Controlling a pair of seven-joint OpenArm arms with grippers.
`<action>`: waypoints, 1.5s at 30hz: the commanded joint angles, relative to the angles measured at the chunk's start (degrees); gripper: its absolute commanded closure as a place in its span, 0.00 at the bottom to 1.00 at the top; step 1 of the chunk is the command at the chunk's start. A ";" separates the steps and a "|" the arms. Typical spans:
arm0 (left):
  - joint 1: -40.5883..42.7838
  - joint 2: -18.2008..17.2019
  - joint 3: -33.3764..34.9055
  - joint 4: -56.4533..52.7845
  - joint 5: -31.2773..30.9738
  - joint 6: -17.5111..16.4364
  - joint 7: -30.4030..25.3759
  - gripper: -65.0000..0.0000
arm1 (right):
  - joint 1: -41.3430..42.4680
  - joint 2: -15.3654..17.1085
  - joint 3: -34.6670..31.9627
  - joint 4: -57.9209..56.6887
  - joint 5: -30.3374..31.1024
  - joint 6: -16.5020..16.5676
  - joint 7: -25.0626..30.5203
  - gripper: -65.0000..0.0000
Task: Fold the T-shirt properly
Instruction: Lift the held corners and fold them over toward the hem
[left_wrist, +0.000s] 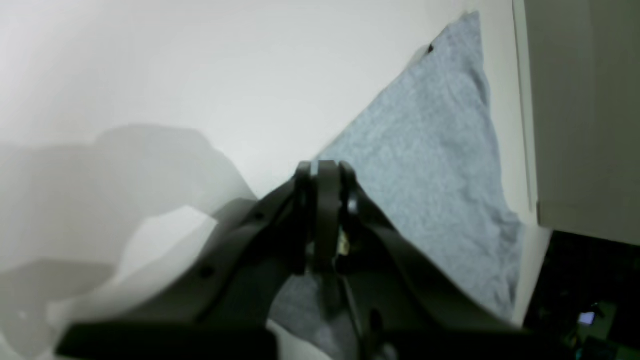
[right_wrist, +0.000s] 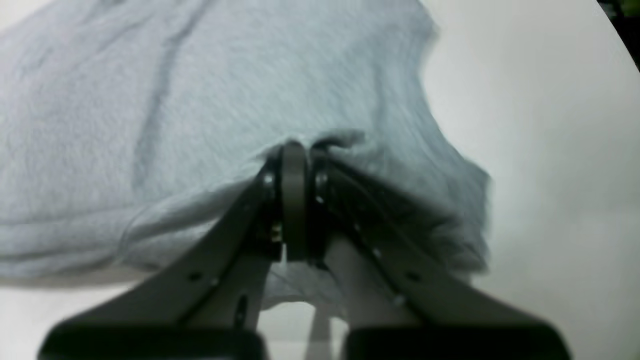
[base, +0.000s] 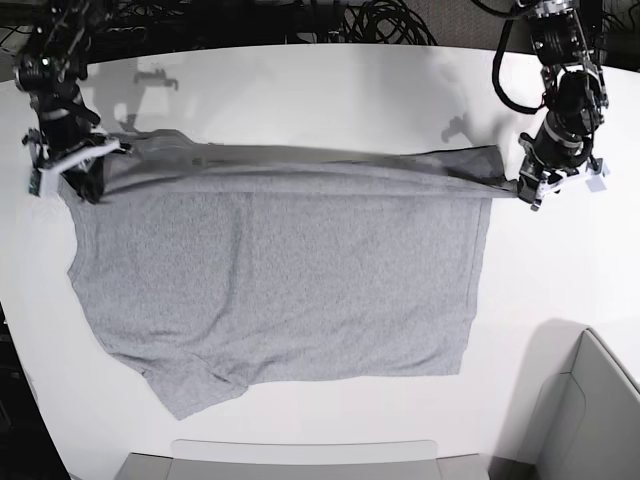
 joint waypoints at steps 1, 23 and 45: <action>-1.70 -0.82 -0.34 0.00 -1.27 0.25 -0.18 1.00 | 1.64 0.73 -0.81 -0.15 -1.41 0.32 1.53 1.00; -19.01 -0.99 4.49 -14.15 6.90 0.08 -0.27 1.00 | 21.42 6.44 -7.93 -20.90 -12.58 0.32 2.23 1.00; -25.61 0.94 7.48 -22.15 14.73 -0.27 -0.80 1.00 | 29.16 9.35 -14.96 -33.47 -12.49 -0.12 7.94 1.00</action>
